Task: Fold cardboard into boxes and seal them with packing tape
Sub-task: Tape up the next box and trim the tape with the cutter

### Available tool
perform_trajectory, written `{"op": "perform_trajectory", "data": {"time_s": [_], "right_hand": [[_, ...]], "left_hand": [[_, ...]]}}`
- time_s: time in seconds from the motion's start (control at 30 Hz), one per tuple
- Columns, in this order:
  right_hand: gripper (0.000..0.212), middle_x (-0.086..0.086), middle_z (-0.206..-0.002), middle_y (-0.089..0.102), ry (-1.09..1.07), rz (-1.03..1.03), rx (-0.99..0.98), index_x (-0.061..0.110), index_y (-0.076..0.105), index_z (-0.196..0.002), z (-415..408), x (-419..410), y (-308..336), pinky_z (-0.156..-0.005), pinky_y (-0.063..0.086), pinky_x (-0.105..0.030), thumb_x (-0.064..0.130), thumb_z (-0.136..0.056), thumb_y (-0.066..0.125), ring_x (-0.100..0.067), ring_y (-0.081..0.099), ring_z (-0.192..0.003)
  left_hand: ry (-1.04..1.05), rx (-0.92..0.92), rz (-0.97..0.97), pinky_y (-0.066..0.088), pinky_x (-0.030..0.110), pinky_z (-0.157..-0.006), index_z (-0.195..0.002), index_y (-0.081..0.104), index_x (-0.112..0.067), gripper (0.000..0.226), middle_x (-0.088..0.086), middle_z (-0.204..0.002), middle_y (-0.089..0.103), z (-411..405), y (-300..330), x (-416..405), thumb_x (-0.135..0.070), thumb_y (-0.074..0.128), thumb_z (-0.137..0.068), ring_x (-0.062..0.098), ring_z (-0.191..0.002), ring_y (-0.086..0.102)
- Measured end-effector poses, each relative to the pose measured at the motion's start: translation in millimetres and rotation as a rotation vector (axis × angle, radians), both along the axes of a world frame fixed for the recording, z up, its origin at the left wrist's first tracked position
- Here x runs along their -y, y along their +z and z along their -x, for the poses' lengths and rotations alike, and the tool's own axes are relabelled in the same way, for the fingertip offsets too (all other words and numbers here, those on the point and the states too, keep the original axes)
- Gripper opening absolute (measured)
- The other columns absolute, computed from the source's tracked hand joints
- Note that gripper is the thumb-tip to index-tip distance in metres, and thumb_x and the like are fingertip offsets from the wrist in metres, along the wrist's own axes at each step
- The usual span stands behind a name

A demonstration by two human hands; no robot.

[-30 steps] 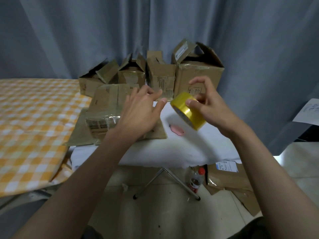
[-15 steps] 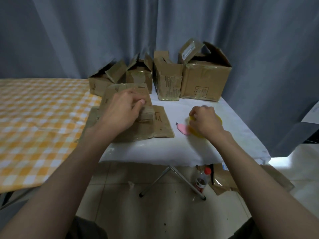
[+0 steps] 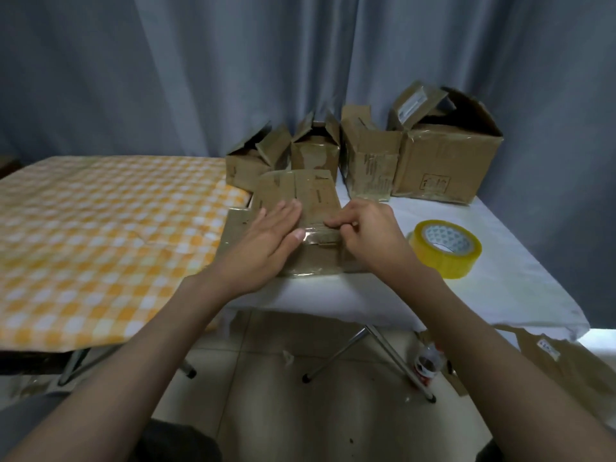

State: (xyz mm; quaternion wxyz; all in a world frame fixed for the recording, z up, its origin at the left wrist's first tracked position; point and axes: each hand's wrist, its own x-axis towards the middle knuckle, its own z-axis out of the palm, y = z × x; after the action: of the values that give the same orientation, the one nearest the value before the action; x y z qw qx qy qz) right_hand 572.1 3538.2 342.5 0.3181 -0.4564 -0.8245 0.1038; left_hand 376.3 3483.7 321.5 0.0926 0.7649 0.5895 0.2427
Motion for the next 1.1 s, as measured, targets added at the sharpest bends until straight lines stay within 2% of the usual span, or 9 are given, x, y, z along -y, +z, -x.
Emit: {"op": "perform_trajectory", "data": {"time_s": [0.07, 0.27, 0.33, 0.43, 0.57, 0.7, 0.83, 0.93, 1.1], "right_hand": [[0.032, -0.006, -0.104, 0.073, 0.0, 0.009, -0.06, 0.014, 0.079, -0.105, -0.9, 1.2, 0.0, -0.094, 0.05, -0.031, -0.002, -0.09, 0.055, -0.022, 0.063, -0.1], [0.024, 0.005, -0.099, 0.074, -0.075, 0.166, -0.257, 0.019, 0.081, -0.095, -8.2, -1.2, -1.0, -0.074, 0.039, 0.003, 0.005, -0.09, 0.063, -0.003, 0.063, -0.093], [0.016, 0.006, -0.095, 0.074, -0.096, 0.206, -0.336, 0.019, 0.08, -0.094, -10.3, -2.2, -1.0, -0.069, 0.044, -0.002, 0.01, -0.09, 0.067, -0.005, 0.065, -0.087], [0.008, 0.003, -0.088, 0.073, -0.102, 0.289, -0.446, 0.019, 0.078, -0.093, -10.0, -2.3, -0.8, -0.078, 0.056, -0.024, 0.015, -0.089, 0.072, -0.013, 0.067, -0.085], [0.004, -0.003, -0.079, 0.068, -0.114, 0.354, -0.484, 0.022, 0.076, -0.09, -8.6, -3.1, -1.7, -0.082, 0.056, -0.041, 0.019, -0.089, 0.073, -0.017, 0.062, -0.079], [0.004, -0.006, -0.079, 0.066, -0.111, 0.408, -0.492, 0.021, 0.075, -0.092, -9.1, -4.9, -2.6, -0.08, 0.057, -0.042, 0.019, -0.089, 0.073, -0.021, 0.063, -0.077], [0.007, -0.005, -0.07, 0.067, -0.067, 0.465, -0.535, 0.013, 0.075, -0.095, -11.2, -5.2, -3.8, -0.074, 0.06, -0.035, 0.011, -0.089, 0.073, -0.018, 0.063, -0.063], [0.009, -0.006, -0.068, 0.067, -0.044, 0.499, -0.573, 0.009, 0.075, -0.097, -13.2, -5.8, -4.6, -0.073, 0.059, -0.03, 0.008, -0.089, 0.072, -0.019, 0.063, -0.062], [0.009, -0.004, -0.07, 0.068, -0.031, 0.501, -0.57, 0.011, 0.075, -0.098, -13.6, -7.3, -7.0, -0.074, 0.06, -0.032, 0.008, -0.09, 0.071, -0.021, 0.066, -0.068]], "left_hand": [[0.033, 0.105, -0.034, -0.001, 0.019, -0.121, -0.156, 0.022, -0.012, 0.054, 0.0, -0.163, 0.018, 11.1, -1.7, 2.2, -0.031, 0.031, -0.107, 0.008, -0.151, 0.009], [0.174, 0.197, -0.196, 0.016, -0.008, -0.095, -0.145, 0.047, -0.012, 0.043, -0.005, -0.143, 0.049, 40.3, -10.5, 12.9, -0.03, 0.038, -0.107, 0.0, -0.131, 0.038], [0.213, 0.209, -0.271, 0.03, 0.001, -0.087, -0.129, 0.064, -0.014, 0.034, -0.004, -0.119, 0.064, 42.7, -11.3, 12.9, -0.028, 0.045, -0.104, 0.006, -0.113, 0.052], [0.331, 0.267, -0.317, 0.043, 0.025, -0.079, -0.108, 0.076, -0.02, 0.023, -0.019, -0.089, 0.059, 43.0, -9.5, 10.3, -0.03, 0.059, -0.096, 0.017, -0.093, 0.061], [0.44, 0.329, -0.294, 0.048, 0.027, -0.084, -0.118, 0.072, -0.018, 0.036, -0.006, -0.107, 0.052, 42.9, -6.8, 5.4, -0.04, 0.068, -0.09, 0.011, -0.094, 0.057], [0.439, 0.292, -0.304, 0.048, 0.028, -0.084, -0.122, 0.07, -0.013, 0.04, 0.0, -0.105, 0.059, 36.7, -3.7, 6.6, -0.036, 0.07, -0.089, 0.015, -0.093, 0.06], [0.514, 0.36, -0.308, 0.041, 0.009, -0.074, -0.117, 0.073, -0.016, 0.034, -0.012, -0.078, 0.069, 32.6, -1.5, 10.3, -0.033, 0.073, -0.087, 0.002, -0.078, 0.062], [0.516, 0.296, -0.261, 0.046, 0.026, -0.077, -0.099, 0.079, -0.021, 0.022, -0.002, -0.078, 0.075, 34.5, -5.2, 12.4, -0.036, 0.065, -0.093, 0.012, -0.084, 0.067], [0.555, 0.372, -0.12, 0.042, 0.039, -0.061, -0.062, 0.063, -0.001, 0.052, 0.017, -0.061, 0.062, 35.0, -3.5, 12.5, -0.035, 0.053, -0.099, 0.032, -0.067, 0.058]]}}
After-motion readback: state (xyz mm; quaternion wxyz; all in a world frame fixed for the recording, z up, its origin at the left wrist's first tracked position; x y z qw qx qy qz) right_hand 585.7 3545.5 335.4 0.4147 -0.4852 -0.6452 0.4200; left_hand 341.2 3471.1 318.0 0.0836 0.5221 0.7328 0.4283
